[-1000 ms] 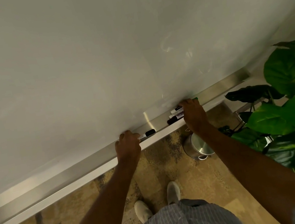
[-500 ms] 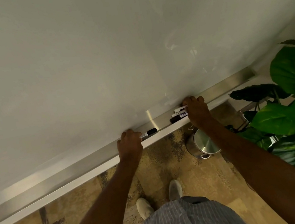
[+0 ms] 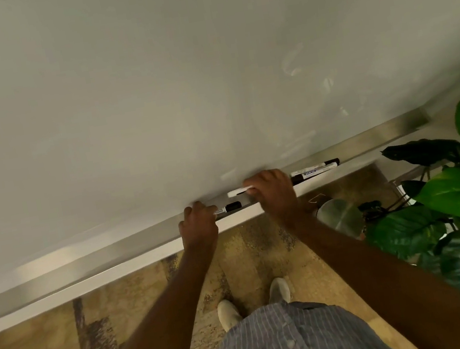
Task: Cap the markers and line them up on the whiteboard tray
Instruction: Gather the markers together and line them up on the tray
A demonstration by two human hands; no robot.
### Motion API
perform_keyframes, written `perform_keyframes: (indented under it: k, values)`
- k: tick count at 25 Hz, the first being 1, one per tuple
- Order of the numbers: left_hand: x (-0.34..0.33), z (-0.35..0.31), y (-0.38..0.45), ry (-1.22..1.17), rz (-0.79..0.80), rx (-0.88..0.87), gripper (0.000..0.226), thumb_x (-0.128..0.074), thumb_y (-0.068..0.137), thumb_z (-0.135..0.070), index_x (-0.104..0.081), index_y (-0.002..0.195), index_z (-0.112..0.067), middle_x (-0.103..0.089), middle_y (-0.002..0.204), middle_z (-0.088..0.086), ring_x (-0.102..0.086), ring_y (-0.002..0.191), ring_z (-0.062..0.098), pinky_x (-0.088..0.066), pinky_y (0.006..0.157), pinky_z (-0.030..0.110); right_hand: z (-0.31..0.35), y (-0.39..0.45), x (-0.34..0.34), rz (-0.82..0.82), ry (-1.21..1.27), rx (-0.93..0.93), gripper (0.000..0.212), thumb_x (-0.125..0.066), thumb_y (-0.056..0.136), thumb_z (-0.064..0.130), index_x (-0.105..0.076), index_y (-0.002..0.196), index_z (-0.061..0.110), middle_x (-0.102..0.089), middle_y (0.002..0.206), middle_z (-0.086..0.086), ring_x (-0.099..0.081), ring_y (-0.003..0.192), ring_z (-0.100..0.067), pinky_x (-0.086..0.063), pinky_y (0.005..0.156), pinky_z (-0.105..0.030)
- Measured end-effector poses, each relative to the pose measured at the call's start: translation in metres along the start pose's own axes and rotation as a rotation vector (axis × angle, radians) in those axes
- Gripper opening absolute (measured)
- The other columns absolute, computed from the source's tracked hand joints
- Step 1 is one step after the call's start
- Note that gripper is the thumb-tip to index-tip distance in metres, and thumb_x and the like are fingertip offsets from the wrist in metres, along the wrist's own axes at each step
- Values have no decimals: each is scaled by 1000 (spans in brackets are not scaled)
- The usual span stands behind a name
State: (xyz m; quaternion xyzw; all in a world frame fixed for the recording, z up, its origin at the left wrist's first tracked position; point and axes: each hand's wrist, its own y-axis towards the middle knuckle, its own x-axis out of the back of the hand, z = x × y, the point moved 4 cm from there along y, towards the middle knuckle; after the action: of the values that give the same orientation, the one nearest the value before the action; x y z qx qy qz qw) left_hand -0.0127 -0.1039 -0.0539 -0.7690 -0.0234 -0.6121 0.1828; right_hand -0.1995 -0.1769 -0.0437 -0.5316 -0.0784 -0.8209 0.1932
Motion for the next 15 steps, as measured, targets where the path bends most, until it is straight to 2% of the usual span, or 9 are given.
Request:
perform_keyframes:
  k: [3, 6, 10, 13, 15]
  values:
    - [1, 31, -8, -41, 13, 58, 35, -53, 95, -3, -75, 114, -22, -61, 109, 11, -57, 103, 31, -58, 78, 46, 46, -1, -23, 45, 144, -2, 26, -51, 101, 26, -67, 121, 24, -65, 123, -1, -51, 115, -26, -47, 90, -41]
    - [5, 57, -14, -109, 4, 124, 30, -54, 96, -1, -77, 107, -16, -61, 103, 13, -58, 99, 31, -58, 75, 45, 80, 1, -46, 131, 192, 35, 31, -52, 98, 6, -63, 125, 16, -61, 128, -6, -49, 120, -28, -50, 95, -42]
    - [9, 80, -17, -237, -5, 168, 21, -60, 94, -3, -79, 96, -11, -66, 97, 14, -60, 96, 30, -51, 70, 38, 106, 2, -65, 201, 188, 45, 51, -53, 87, -14, -59, 129, 15, -58, 133, -6, -47, 123, -27, -48, 100, -40]
    - [7, 88, -17, -271, 3, 166, 12, -62, 95, -9, -73, 99, -8, -68, 101, 14, -61, 99, 30, -51, 79, 38, 118, 1, -72, 163, 122, 56, 38, -56, 92, -3, -65, 122, 19, -67, 122, -2, -53, 117, -26, -50, 95, -41]
    - [7, 90, -18, -324, -11, 177, 15, -63, 94, -8, -69, 108, -7, -67, 107, 14, -60, 102, 30, -51, 82, 40, 121, 2, -75, 135, 75, 43, 34, -56, 95, 5, -68, 121, 24, -71, 119, 3, -55, 116, -24, -45, 99, -40]
